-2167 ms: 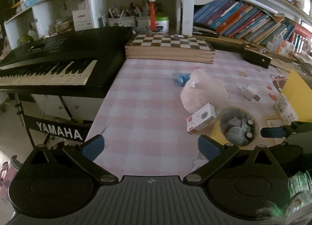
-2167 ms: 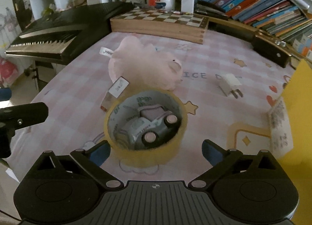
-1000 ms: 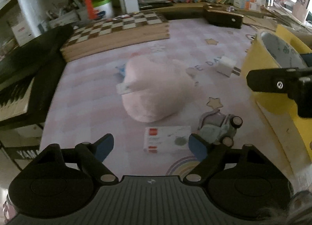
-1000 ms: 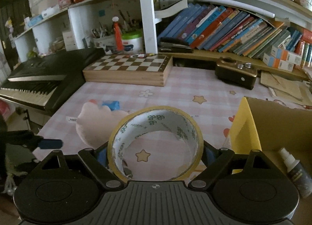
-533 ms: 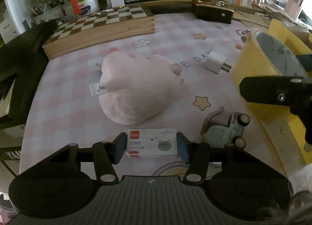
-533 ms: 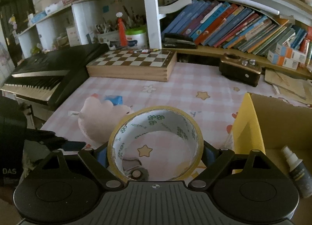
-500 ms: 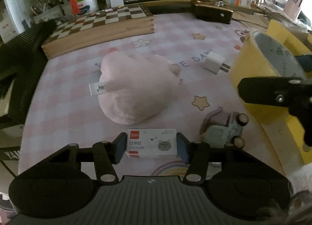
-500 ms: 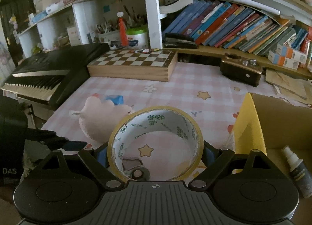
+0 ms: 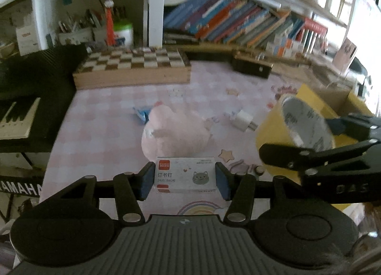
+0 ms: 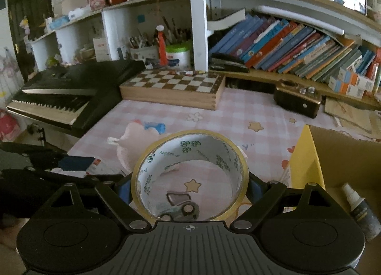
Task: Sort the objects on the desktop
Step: 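Lift the tape roll and card box toward the yellow box with both tools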
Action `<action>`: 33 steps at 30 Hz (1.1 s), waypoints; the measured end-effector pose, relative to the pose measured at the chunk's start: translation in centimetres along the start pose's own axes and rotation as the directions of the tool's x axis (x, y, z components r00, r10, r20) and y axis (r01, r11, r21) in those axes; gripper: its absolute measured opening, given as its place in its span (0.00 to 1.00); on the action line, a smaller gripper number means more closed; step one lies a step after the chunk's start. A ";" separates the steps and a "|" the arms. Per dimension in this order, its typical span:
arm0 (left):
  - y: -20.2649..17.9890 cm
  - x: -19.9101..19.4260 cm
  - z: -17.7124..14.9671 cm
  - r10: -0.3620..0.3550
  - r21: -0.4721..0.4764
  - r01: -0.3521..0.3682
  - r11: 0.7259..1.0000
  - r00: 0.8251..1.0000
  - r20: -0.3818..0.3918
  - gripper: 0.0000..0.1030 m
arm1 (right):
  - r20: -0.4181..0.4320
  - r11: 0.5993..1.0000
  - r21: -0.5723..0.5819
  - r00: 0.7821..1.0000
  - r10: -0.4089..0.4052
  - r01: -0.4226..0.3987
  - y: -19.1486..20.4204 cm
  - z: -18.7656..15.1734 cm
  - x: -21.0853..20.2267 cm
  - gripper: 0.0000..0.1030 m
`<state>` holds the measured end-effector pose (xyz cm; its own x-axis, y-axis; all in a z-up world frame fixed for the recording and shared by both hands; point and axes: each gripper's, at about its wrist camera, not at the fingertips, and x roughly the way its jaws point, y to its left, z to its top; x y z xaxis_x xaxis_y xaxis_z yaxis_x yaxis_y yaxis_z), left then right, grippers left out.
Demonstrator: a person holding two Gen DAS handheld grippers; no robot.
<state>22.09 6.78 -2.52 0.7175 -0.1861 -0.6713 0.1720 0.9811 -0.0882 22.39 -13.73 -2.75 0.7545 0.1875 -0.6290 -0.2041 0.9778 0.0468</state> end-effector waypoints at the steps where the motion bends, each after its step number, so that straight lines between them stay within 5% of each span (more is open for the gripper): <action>1: 0.1 -0.8 -0.1 -0.007 -0.006 0.007 1.000 1.000 0.016 0.49 | 0.006 1.000 -0.003 1.000 -0.001 0.001 0.2 0.0 -0.4 0.87; 11: 0.0 -6.6 -1.8 -0.047 0.003 0.047 0.999 0.994 0.098 0.49 | 0.040 0.999 0.010 0.999 -0.032 0.032 1.9 -1.5 -4.9 0.87; 33: -0.2 -15.8 -9.7 -0.129 0.042 0.125 0.991 0.986 0.108 0.49 | 0.008 0.992 0.074 0.995 -0.102 0.102 6.5 -8.4 -12.8 0.87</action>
<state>4.20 10.06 0.94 0.7582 -0.3154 -0.5707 0.2884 0.9472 -0.1404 6.15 -10.53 -0.88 0.7764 0.0872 -0.6242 -0.0794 0.9960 0.0403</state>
